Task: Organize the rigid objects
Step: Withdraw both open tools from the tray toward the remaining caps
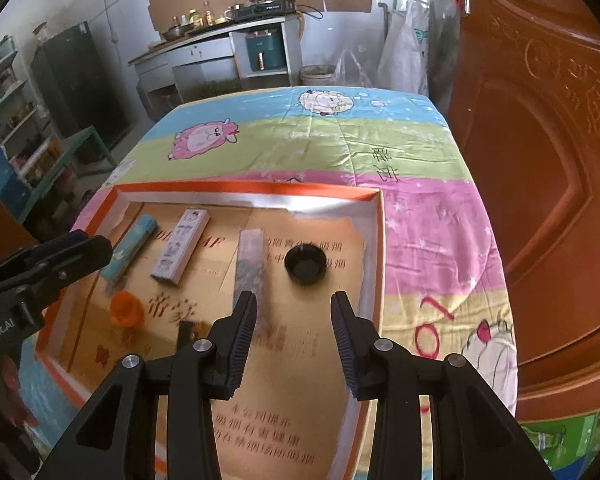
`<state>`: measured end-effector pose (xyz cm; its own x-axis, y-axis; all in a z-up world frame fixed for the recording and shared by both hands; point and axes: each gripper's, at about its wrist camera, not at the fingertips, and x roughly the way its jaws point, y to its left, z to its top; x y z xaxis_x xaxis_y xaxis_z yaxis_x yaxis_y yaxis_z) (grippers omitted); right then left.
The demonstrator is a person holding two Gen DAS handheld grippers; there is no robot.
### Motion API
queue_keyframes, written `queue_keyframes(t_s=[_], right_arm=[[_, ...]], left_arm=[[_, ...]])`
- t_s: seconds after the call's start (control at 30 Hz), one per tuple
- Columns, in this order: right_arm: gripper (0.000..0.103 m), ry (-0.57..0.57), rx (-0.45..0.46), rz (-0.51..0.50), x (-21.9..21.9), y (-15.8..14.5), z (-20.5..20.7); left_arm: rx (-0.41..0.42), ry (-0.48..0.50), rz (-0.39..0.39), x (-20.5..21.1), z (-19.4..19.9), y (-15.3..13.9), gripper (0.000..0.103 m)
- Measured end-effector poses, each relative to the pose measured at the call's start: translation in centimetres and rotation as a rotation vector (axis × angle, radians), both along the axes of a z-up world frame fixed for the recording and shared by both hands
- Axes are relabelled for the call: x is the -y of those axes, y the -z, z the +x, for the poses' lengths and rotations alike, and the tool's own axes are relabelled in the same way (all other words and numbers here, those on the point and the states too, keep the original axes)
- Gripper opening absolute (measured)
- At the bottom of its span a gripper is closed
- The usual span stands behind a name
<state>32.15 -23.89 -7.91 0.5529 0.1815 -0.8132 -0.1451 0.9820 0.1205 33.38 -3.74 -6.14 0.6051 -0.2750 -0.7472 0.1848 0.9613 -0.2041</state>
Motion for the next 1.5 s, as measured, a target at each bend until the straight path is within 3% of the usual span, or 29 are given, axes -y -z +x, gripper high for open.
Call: queue_keyframes(t_s=[0.4, 0.93, 1.5], right_arm=[[0.04, -0.006, 0.015, -0.005, -1.0, -1.6, -4.7], [0.04, -0.02, 0.036, -0.001, -2.8, -3.0, -10.4], [0.04, -0.025, 0.046, 0.005, -3.4, -3.5, -13.9]], left_arm=[[0.013, -0.025, -0.044, -2.4, -4.6, -1.4, 0.048], [0.053, -0.045, -0.013, -4.3, -10.3, -2.2, 0.048], [0.085, -0.043, 0.023, -4.9, -14.5, -2.3, 0.048]])
